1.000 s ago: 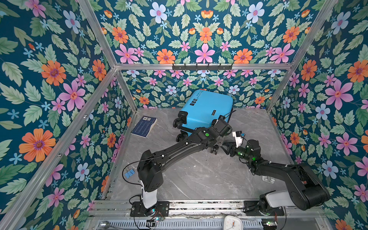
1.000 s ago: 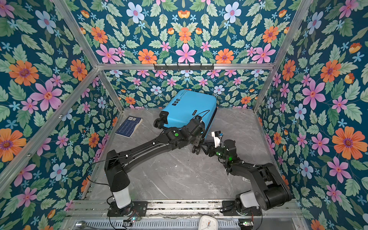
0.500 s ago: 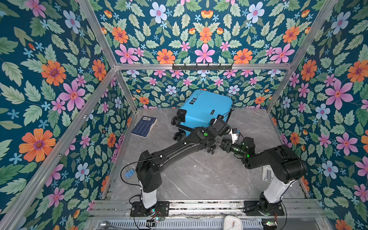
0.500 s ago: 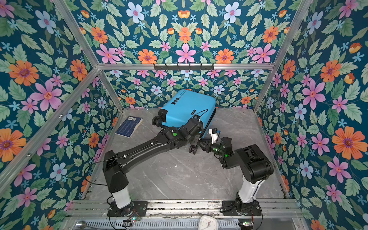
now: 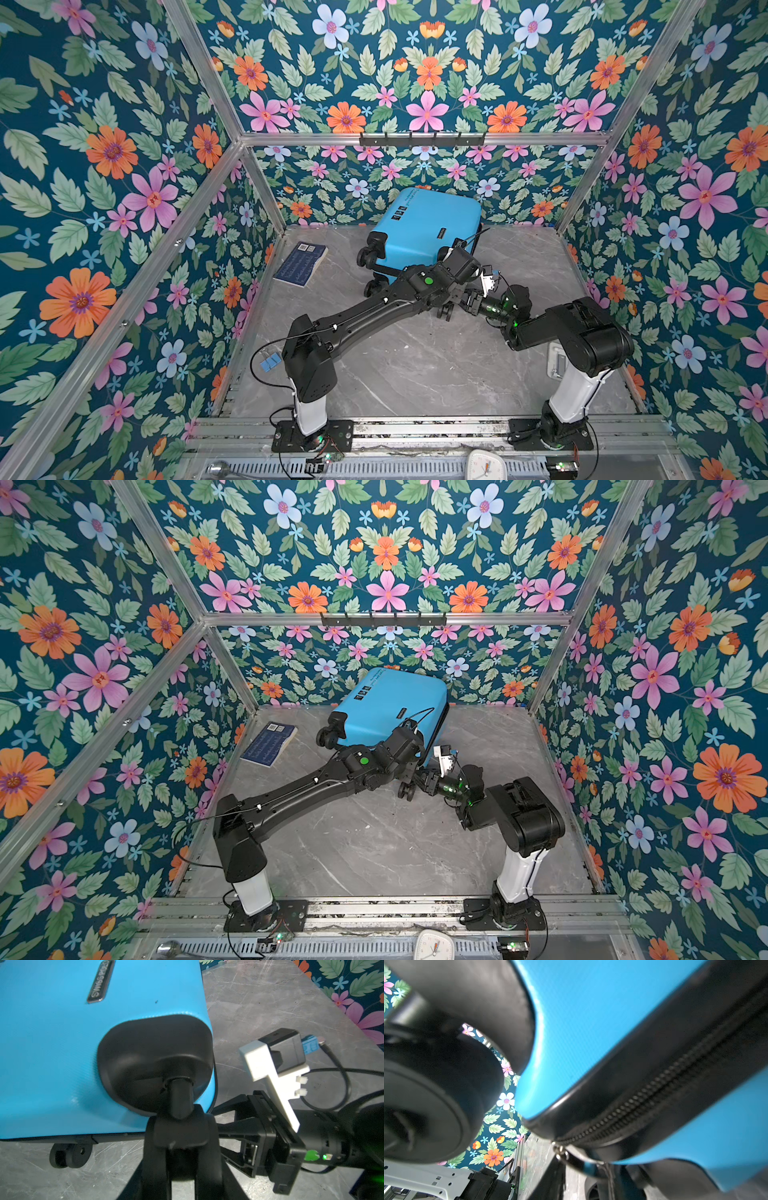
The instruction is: Pack the luggage
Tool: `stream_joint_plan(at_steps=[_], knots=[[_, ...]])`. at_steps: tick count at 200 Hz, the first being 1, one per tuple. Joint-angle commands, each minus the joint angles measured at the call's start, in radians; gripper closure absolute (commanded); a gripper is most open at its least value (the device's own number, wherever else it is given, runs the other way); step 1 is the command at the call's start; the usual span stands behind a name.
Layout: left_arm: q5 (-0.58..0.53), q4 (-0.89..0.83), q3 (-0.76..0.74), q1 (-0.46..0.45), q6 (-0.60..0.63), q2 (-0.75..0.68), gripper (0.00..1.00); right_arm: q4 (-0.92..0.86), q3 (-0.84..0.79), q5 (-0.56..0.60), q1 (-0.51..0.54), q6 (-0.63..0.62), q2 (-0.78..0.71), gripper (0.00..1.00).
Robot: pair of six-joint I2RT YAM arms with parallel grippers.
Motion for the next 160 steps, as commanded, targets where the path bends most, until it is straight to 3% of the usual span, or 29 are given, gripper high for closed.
stream_joint_plan(at_steps=[1, 55, 160], knots=[[0.005, 0.135, 0.004, -0.008, 0.010, -0.030, 1.00, 0.094, 0.010, 0.025, 0.001, 0.007, -0.015, 0.70], [0.004, 0.139, -0.003, -0.007, 0.008, -0.033, 1.00, 0.073, -0.004, 0.020, 0.001, 0.006, -0.053, 0.79], [0.007, 0.146, -0.025, -0.008, 0.004, -0.044, 1.00, -0.029, -0.025, 0.055, 0.000, -0.024, -0.094, 0.78]])
